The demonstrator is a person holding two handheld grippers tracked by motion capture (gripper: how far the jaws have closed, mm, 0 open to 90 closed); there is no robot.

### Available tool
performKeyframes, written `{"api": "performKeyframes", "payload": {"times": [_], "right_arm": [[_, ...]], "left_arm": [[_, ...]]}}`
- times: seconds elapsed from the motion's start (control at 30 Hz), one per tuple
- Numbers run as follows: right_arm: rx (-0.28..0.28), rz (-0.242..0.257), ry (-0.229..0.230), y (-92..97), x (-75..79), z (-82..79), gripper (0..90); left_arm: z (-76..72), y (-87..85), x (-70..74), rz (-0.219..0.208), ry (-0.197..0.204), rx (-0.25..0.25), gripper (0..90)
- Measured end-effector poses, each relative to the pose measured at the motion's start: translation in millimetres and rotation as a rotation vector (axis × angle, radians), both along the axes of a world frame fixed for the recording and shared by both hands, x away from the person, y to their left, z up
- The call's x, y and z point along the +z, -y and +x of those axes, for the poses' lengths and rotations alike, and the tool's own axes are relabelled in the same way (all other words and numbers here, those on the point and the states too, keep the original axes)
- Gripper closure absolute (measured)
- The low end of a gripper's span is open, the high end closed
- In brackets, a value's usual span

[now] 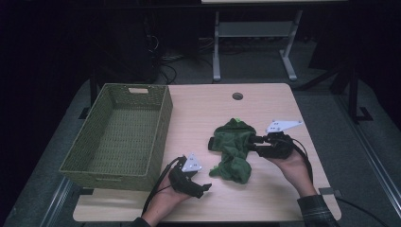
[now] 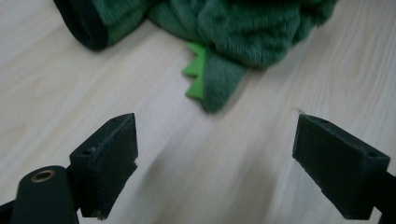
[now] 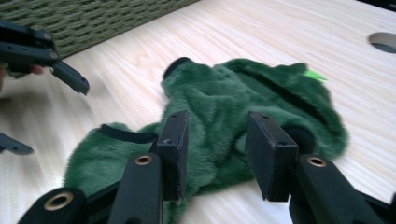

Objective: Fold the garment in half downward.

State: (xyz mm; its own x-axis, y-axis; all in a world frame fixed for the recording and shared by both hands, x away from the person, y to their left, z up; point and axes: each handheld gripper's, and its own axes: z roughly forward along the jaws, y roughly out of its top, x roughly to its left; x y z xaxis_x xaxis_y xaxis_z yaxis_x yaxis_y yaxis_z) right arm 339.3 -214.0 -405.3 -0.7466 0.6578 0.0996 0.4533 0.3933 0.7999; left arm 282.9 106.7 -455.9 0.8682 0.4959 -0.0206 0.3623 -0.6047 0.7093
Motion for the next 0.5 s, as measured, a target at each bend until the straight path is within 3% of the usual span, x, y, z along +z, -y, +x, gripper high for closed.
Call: {"api": "performKeyframes", "payload": {"times": [0.17, 0.33, 0.5], "right_arm": [[-0.03, 0.01, 0.016, 8.2, 6.7, 5.9, 56.7], [-0.043, 0.005, -0.006, 11.6, 10.9, 16.0, 55.1], [-0.054, -0.003, 0.0, 10.6, 14.6, 28.9, 55.3]], "left_arm": [[15.0, 6.8, 13.2, -0.022, 0.025, -0.002, 14.9], [31.9, 15.4, 31.4, -0.051, 0.023, -0.024, 23.6], [53.0, 26.5, 43.3, -0.043, 0.072, -0.024, 32.9]]}}
